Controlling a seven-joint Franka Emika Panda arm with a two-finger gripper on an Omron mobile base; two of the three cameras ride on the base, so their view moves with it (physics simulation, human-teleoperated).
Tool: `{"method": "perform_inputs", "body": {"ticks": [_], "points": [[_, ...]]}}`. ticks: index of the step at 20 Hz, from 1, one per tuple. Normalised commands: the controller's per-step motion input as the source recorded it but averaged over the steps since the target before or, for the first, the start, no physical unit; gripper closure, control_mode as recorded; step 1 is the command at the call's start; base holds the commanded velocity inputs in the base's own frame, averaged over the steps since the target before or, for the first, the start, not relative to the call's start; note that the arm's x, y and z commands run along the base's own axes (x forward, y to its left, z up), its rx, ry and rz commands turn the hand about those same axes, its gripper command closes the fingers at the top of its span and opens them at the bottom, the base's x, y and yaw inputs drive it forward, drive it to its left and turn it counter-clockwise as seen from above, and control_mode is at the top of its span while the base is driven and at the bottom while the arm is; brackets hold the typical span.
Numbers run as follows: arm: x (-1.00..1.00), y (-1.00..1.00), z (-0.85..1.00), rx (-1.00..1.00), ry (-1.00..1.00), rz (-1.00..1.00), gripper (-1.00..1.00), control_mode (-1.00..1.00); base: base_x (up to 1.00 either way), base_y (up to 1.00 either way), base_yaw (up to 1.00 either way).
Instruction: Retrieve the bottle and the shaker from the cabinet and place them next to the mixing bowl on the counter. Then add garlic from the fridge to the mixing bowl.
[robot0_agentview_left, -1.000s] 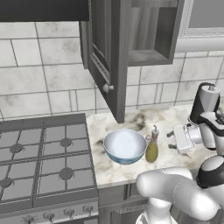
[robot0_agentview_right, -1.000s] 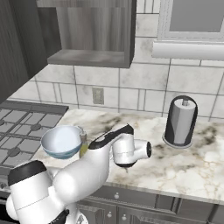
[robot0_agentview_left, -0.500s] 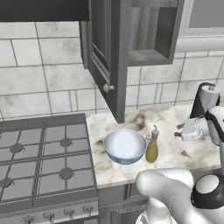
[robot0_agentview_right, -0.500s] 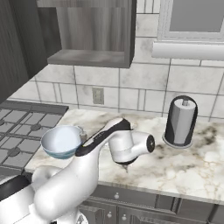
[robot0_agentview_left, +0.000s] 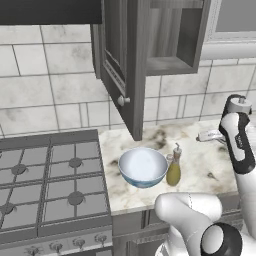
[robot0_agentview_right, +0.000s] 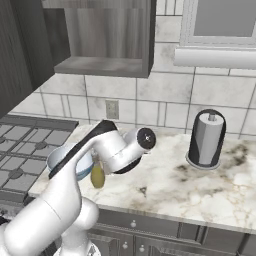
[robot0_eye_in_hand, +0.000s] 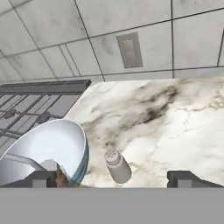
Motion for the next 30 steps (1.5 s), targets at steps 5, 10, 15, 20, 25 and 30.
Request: {"method": "perform_inputs", "body": {"ticks": [5,10,15,20,25,30], "points": [[0.0,0.24,0.45,-0.11,0.35,-0.29,-1.0,-1.0,0.0,0.0,0.0],[0.0,0.49,0.39,-0.14,0.13,-0.03,-1.0,-1.0,0.0,0.0,0.0],[0.0,0.48,0.33,-0.13,0.03,0.0,-1.0,-1.0,0.0,0.0,0.0],[-0.25,0.35,0.44,-0.07,-0.02,0.0,-1.0,-1.0,0.0,0.0,0.0],[-0.53,0.04,0.47,-0.01,-0.1,0.0,-1.0,-1.0,0.0,0.0,0.0],[-0.61,0.07,0.51,0.0,-0.2,0.0,-1.0,-1.0,0.0,0.0,0.0]]}}
